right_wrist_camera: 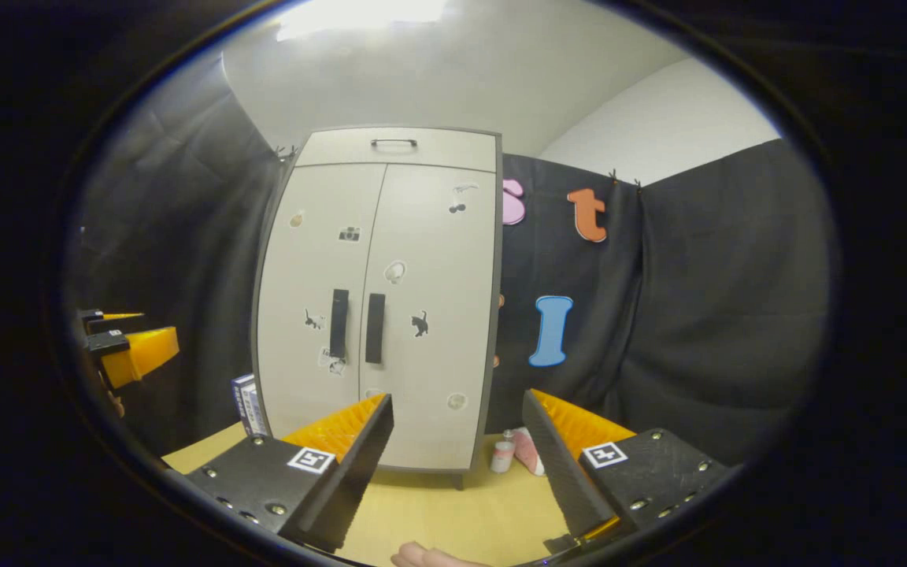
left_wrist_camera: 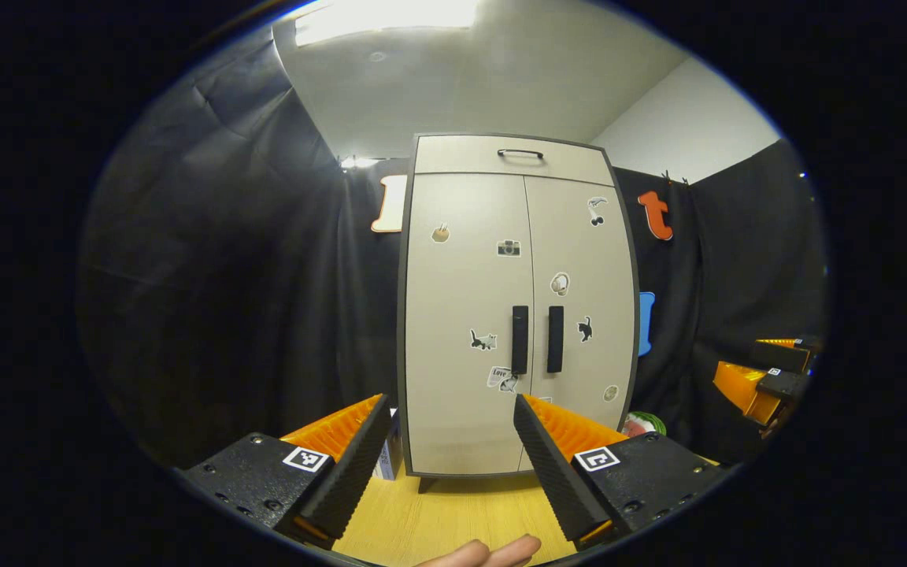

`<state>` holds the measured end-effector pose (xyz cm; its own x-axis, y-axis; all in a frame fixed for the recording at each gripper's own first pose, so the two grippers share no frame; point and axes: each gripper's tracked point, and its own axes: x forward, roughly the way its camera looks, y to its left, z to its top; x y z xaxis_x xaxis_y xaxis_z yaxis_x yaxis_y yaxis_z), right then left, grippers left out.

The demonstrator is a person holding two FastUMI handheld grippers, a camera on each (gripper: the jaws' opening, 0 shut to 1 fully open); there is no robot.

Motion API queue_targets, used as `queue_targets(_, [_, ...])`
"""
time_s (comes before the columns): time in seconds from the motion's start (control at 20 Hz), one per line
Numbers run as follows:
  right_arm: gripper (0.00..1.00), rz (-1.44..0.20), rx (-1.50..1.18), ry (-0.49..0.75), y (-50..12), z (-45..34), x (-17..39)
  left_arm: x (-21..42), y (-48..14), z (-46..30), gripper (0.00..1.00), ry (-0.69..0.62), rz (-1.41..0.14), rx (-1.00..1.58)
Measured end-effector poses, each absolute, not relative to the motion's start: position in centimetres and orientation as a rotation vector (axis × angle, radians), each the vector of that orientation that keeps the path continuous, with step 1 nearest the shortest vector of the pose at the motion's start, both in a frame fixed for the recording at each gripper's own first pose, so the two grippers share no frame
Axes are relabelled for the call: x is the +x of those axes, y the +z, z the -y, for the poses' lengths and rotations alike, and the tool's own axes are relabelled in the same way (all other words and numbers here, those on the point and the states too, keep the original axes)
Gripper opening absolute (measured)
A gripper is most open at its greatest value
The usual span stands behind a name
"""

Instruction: Open the right door of the double-door shoe cabinet with the right hand, and open the left door with the left hand.

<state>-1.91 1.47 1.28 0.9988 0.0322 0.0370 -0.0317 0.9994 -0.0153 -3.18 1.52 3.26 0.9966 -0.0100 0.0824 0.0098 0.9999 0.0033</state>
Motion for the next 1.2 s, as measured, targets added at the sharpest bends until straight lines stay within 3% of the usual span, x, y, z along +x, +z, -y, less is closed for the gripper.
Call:
queue_targets(0.7, [0.99,0.005,-0.016,0.068,-0.1,-3.6,0.7,-1.9,1.7,-3.0,0.97,-0.015,0.068,-0.018])
queue_targets(0.95, [0.98,-0.007,-0.014,0.062,0.7,-5.1,5.1,-0.3,-0.3,-3.5,0.98,-0.035,0.026,-0.032])
queue_targets(1.0, [0.94,-0.012,-0.022,0.065,0.8,-5.5,6.1,-0.1,-0.6,-3.7,0.98,-0.037,0.021,-0.027])
queue_targets(1.15, [1.00,-0.025,-0.014,0.074,1.1,-7.1,9.4,0.3,-1.3,-4.1,0.98,-0.042,0.014,-0.021])
queue_targets(1.2, [0.94,-0.028,-0.007,0.084,1.3,-7.8,10.4,0.4,-1.6,-4.2,0.98,-0.046,0.013,-0.026])
